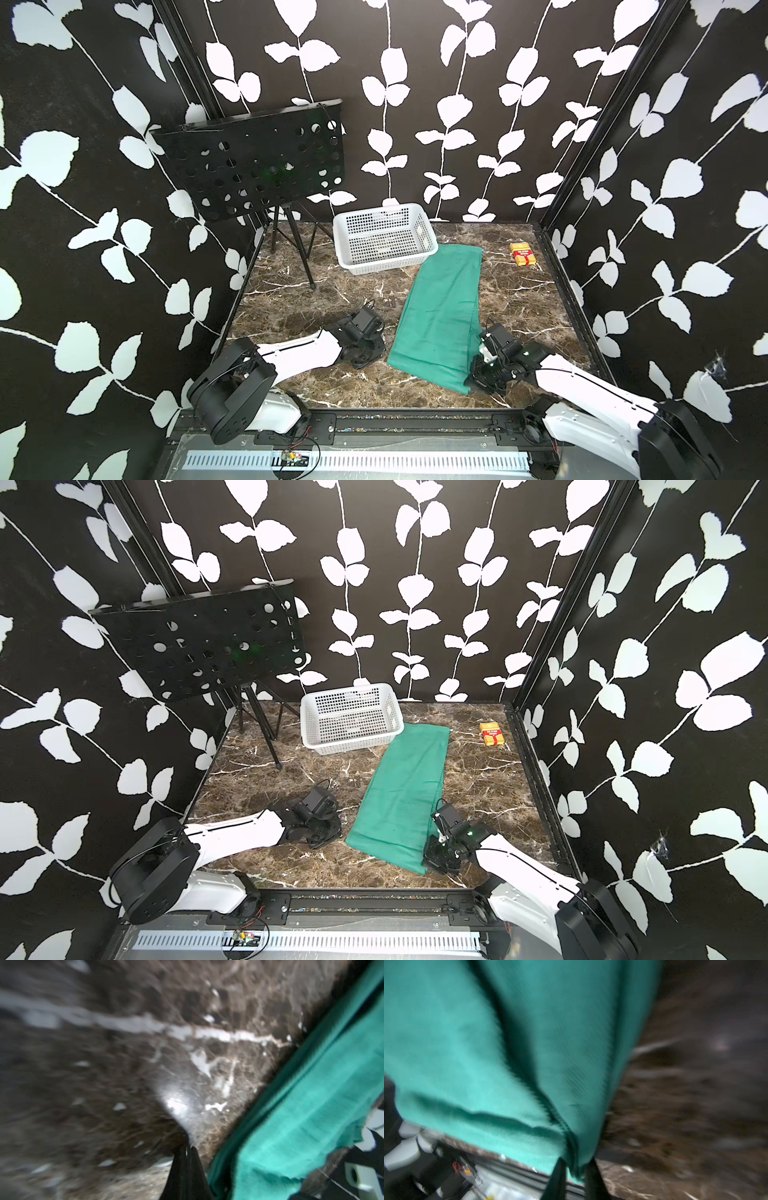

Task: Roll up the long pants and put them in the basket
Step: Adjust the long pant at the center of the board.

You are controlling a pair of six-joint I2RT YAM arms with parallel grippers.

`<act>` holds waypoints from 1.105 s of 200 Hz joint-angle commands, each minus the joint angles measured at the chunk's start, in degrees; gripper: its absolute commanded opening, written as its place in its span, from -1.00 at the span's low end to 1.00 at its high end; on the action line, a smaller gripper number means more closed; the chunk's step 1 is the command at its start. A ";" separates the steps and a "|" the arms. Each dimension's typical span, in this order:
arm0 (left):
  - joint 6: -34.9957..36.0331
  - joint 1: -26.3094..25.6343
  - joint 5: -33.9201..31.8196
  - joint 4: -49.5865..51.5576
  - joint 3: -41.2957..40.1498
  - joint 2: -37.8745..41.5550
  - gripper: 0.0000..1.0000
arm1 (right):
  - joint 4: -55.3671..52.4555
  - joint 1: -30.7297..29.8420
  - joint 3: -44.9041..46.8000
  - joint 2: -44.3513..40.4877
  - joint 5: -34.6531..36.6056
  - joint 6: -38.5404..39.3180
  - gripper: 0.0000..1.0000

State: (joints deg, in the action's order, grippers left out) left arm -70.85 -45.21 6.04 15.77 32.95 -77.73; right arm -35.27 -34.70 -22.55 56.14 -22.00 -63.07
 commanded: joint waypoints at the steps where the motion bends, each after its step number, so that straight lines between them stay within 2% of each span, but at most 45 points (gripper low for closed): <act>1: 0.16 0.17 -5.39 9.09 0.38 1.32 -0.59 | -6.33 0.73 -1.27 -0.66 4.96 1.78 0.07; 14: 1.34 0.21 -8.37 13.10 2.46 3.99 -0.27 | -10.88 1.55 -5.90 -1.10 7.88 6.99 0.18; 32: 3.38 0.21 -12.03 16.21 5.64 9.01 -0.14 | -15.06 1.63 -12.37 -0.97 11.70 14.28 0.22; 50: 6.48 0.20 -11.20 13.33 8.51 10.59 -0.14 | -13.53 1.65 -16.37 1.45 11.45 20.22 0.19; 65: 7.79 0.21 -6.40 8.44 10.85 7.97 -0.13 | -9.90 1.88 -19.20 5.44 10.63 22.61 0.13; 81: 8.01 -0.20 -1.78 0.83 13.11 2.79 -0.13 | -6.38 2.96 -22.48 10.82 10.71 23.12 0.05; 102: 8.45 -0.49 1.11 -5.13 18.26 -5.83 -0.11 | -1.25 6.06 -24.90 17.24 9.60 22.64 -0.06; 124: 6.87 -0.51 1.67 -7.54 22.17 -14.56 -0.11 | 5.46 9.57 -23.37 22.60 6.31 20.29 -0.16; 147: 2.83 -0.57 1.86 -10.74 21.53 -20.61 -0.14 | 11.05 12.22 -20.94 27.13 3.76 18.86 -0.21; 187: -3.61 -0.54 1.64 -8.15 18.44 -24.47 -0.15 | 6.82 17.59 -20.05 29.74 5.44 20.24 -0.29; 205: -3.66 -0.49 -0.49 -3.60 18.93 -23.25 -0.11 | 2.71 18.52 -22.10 27.14 7.14 22.31 -0.28; 221: -1.30 -0.56 -2.59 0.45 22.07 -22.01 -0.04 | 1.35 18.52 -25.01 23.62 6.74 24.63 -0.18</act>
State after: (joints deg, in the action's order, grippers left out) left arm -72.69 -45.50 6.72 5.23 54.04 -100.38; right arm -29.30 -16.64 -44.16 84.47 -16.91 -42.06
